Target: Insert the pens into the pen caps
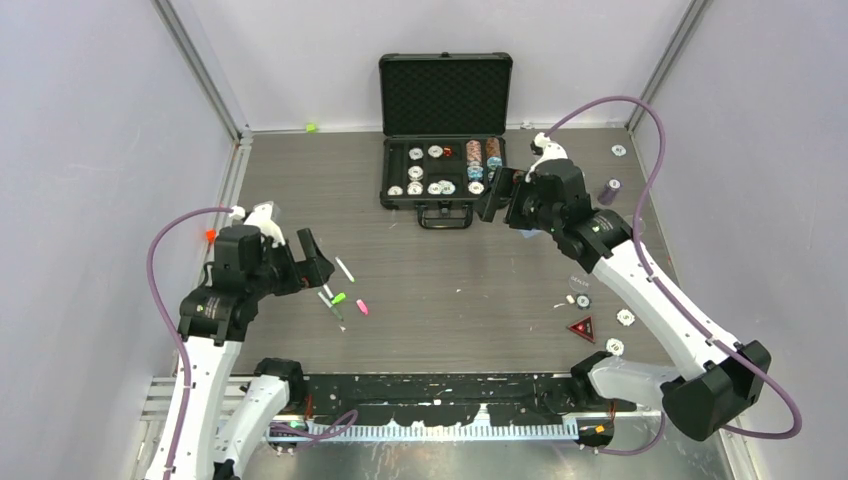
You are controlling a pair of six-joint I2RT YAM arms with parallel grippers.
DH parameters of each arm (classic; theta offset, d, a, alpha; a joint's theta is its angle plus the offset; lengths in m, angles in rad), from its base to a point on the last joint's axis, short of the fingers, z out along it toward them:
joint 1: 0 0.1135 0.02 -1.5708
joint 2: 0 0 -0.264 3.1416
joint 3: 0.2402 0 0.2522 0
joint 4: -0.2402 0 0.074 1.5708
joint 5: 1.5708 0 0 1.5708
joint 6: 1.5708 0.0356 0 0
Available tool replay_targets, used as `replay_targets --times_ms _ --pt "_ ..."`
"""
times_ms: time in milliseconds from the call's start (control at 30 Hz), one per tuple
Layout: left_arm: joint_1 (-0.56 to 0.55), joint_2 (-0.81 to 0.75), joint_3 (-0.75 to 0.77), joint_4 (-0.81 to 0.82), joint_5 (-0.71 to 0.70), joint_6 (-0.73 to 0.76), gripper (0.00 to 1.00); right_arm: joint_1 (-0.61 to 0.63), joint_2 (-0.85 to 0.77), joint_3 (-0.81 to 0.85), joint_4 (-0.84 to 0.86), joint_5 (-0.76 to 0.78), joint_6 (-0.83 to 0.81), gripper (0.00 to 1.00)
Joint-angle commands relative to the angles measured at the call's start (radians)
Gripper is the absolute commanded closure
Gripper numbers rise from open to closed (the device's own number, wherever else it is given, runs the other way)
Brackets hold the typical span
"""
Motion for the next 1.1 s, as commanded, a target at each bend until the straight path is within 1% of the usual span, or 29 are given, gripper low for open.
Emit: replay_targets --times_ms 0,100,200,233,333,467,533,567,600,667,767,867,1067 --pt "-0.003 -0.012 0.002 0.023 -0.048 -0.002 0.0 0.018 0.036 0.049 -0.093 0.106 -0.004 0.0" --pt "-0.001 -0.019 0.005 0.015 -0.084 -0.008 0.0 0.05 0.061 0.063 -0.194 0.22 0.007 0.02" --pt "0.002 -0.031 0.009 -0.001 -0.141 -0.025 0.0 0.103 0.098 0.074 -0.225 0.287 0.044 0.02" --pt "0.008 -0.034 0.01 -0.008 -0.186 -0.036 0.0 0.127 0.119 0.091 -0.24 0.316 0.056 0.02" --pt "0.035 -0.05 0.017 -0.032 -0.26 -0.062 0.0 0.207 0.216 0.185 -0.324 0.42 0.105 0.02" --pt "0.06 -0.082 0.022 -0.047 -0.332 -0.084 0.0 0.247 0.311 0.298 -0.413 0.452 0.167 0.01" --pt "0.062 -0.099 0.024 -0.058 -0.373 -0.097 0.0 0.265 0.317 0.289 -0.38 0.444 0.185 0.01" --pt "0.062 -0.106 0.025 -0.061 -0.383 -0.102 0.0 0.274 0.313 0.272 -0.34 0.412 0.182 0.01" --pt "0.063 -0.11 0.024 -0.064 -0.392 -0.106 0.0 0.286 0.31 0.254 -0.293 0.344 0.173 0.02" --pt "0.063 -0.114 0.026 -0.07 -0.412 -0.114 0.0 0.303 0.313 0.223 -0.196 0.23 0.141 0.09" --pt "0.062 -0.116 0.025 -0.073 -0.426 -0.118 0.0 0.348 0.343 0.226 -0.126 0.139 0.125 0.11" --pt "0.063 -0.123 0.024 -0.072 -0.426 -0.118 0.0 0.405 0.412 0.268 -0.114 0.12 0.111 0.12" --pt "0.063 -0.139 0.021 -0.069 -0.422 -0.118 0.0 0.518 0.576 0.431 -0.188 0.154 0.067 0.14"
